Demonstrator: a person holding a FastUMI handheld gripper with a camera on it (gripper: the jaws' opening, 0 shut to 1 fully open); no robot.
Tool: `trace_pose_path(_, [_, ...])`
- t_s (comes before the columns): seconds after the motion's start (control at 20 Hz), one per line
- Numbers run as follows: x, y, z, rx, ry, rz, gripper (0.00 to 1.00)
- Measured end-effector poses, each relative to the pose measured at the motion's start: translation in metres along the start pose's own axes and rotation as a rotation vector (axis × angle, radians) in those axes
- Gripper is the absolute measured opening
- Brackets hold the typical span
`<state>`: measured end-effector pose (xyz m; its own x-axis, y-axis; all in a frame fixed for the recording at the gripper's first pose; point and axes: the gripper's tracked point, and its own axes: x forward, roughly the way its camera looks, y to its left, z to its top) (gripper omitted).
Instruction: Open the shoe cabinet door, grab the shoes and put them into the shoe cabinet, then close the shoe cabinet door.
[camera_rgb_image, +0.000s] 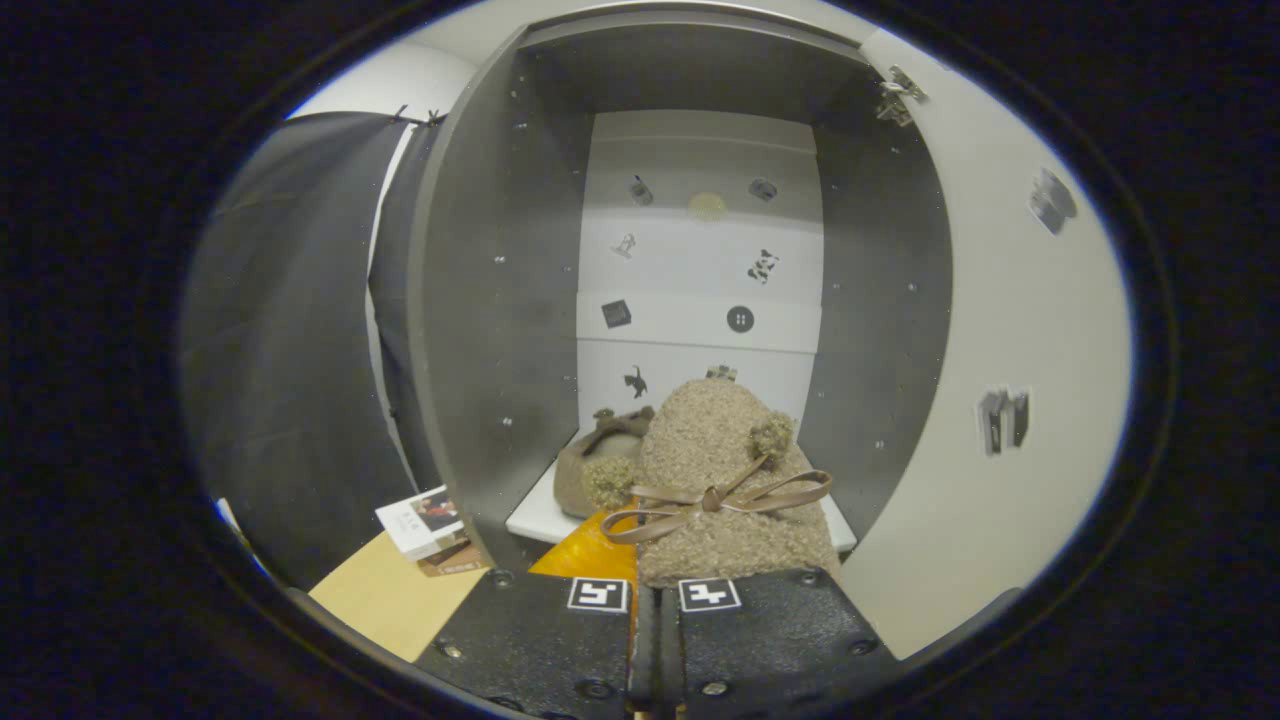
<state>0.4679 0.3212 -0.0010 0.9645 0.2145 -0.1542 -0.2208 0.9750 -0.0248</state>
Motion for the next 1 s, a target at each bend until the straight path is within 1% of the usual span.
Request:
trace_pose_path(0.15, [0.04, -0.006, 0.024, 0.026, -0.013, -0.017, 0.06])
trace_pose_path(0.35, [0.106, -0.018, 0.031, 0.036, 0.023, -0.036, 0.06])
trace_pose_path(0.6, [0.179, -0.031, 0.0, 0.058, 0.129, -0.052, 0.06])
trace_pose_path(0.7, [0.199, -0.035, -0.019, 0.095, 0.192, -0.06, 0.06])
trace_pose_path(0.8, [0.213, -0.038, -0.036, 0.148, 0.251, -0.059, 0.06])
trace_pose_path(0.9, [0.219, -0.043, -0.037, 0.191, 0.272, -0.076, 0.06])
trace_pose_path(1.0, [0.224, -0.045, -0.044, 0.183, 0.317, -0.098, 0.06])
